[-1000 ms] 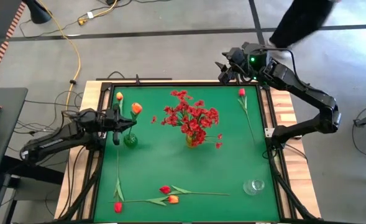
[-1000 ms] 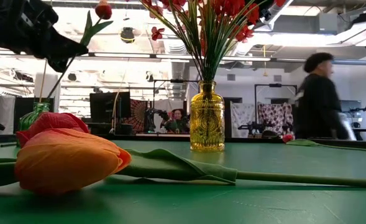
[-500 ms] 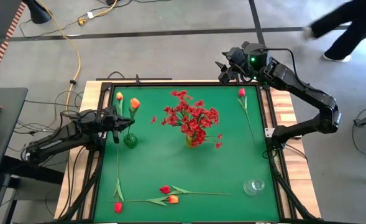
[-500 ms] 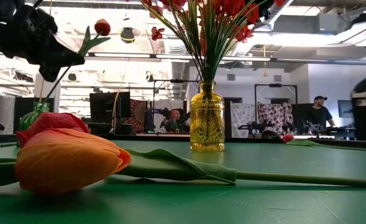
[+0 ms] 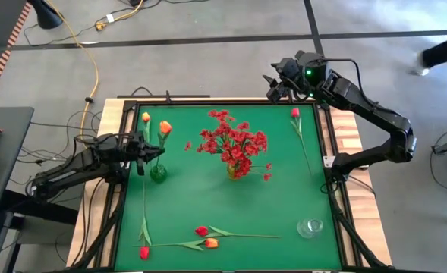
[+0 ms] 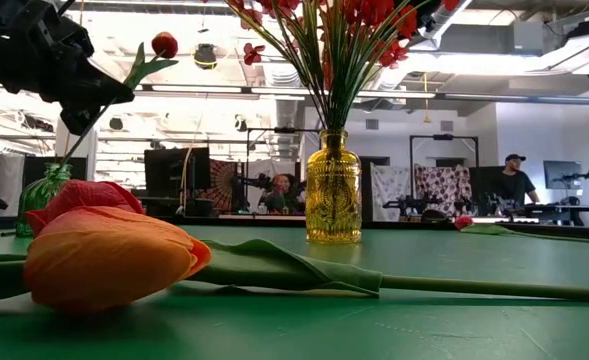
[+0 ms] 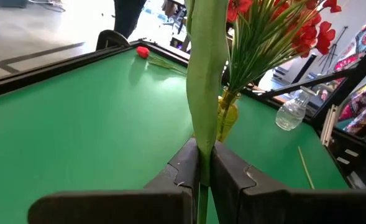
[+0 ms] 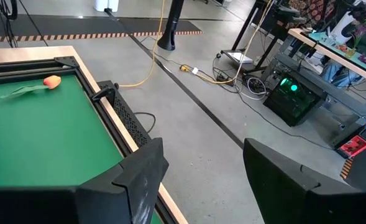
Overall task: Sort flowers into vase by color
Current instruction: Put the top right orange flower into the green vase, then put the top orange flower into the green vase
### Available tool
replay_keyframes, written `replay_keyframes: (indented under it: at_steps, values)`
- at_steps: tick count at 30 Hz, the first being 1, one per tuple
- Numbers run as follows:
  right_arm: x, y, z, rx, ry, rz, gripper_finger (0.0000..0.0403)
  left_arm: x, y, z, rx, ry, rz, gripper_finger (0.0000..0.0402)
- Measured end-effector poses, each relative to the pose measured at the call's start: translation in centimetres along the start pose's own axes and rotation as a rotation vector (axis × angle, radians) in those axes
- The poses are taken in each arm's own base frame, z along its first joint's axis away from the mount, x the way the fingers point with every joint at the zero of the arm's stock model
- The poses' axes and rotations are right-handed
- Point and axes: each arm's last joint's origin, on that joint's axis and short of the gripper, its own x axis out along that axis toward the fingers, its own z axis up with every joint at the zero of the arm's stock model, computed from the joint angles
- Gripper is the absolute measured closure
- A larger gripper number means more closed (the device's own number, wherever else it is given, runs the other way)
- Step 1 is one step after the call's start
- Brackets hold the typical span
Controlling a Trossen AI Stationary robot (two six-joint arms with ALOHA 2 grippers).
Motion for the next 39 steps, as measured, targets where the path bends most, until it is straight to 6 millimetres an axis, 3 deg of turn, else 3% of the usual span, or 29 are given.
replay_keyframes:
  at_steps: [8, 18, 26, 33, 39]
  values:
    - [0.0, 0.0, 0.0, 0.0, 0.0, 0.0, 0.0154, 0.0, 0.0, 0.0, 0.002, 0.0, -0.001, 0.0381]
    - [0.0, 0.0, 0.0, -0.002, 0.0, 0.0, 0.0154, 0.0, -0.1, -0.1, -0.059, 0.018, -0.036, 0.0286]
    - [0.0, 0.0, 0.0, -0.003, 0.0, 0.0, 0.0154, -0.4, -0.1, -0.2, -0.186, 0.082, -0.011, 0.0244]
    - [0.0, 0.0, 0.0, -0.003, 0.0, 0.0, 0.0154, -2.7, -1.2, 2.7, -0.199, 0.034, 0.127, 0.023]
    - [0.0, 0.0, 0.0, 0.0, 0.0, 0.0, 0.0154, -4.8, -2.0, 4.9, -0.224, 0.136, 0.3, 0.0229]
